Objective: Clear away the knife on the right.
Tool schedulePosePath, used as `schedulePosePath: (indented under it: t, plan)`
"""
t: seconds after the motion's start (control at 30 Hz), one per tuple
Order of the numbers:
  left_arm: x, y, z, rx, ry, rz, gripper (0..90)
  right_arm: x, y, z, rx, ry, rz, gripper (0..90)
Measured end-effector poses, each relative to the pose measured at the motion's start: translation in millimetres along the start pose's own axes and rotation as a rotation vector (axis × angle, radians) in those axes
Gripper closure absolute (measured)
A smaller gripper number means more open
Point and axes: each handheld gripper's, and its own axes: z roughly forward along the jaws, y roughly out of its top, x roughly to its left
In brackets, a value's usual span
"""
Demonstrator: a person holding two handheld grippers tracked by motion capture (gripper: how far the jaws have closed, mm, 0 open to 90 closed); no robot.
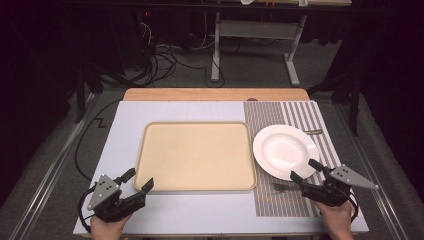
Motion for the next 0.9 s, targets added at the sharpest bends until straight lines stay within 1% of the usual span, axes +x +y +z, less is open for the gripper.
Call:
schedulePosePath:
  t: [0.03,0.13,0.27,0.5,0.63,0.9]
  plan:
    - [-0.1,-0.1,-0.2,-0.001,-0.001,0.001,31.6,0.0,2.9,0.3,-0.002,0.006,0.003,16.1]
    - [0.1,-0.3,-0.6,-0.002,-0.001,-0.002,31.6,0.1,4.7,1.2,0.002,0.005,-0.006,16.0]
    - [0.0,-0.3,-0.4,-0.001,0.002,0.0,31.6,-1.2,12.7,6.5,0.013,0.006,-0.024,16.0]
    - [-0.2,-0.2,0.2,0.001,0.006,0.0,31.6,-5.3,20.3,14.1,0.019,0.002,-0.027,16.0]
    - [-0.4,-0.3,0.3,0.0,0.006,-0.001,31.6,-10.1,23.5,18.6,0.007,-0.016,-0.022,15.9]
    - [-1.1,-0.5,1.0,0.002,0.006,-0.001,31.6,-16.0,28.6,28.2,0.017,-0.047,-0.014,15.9]
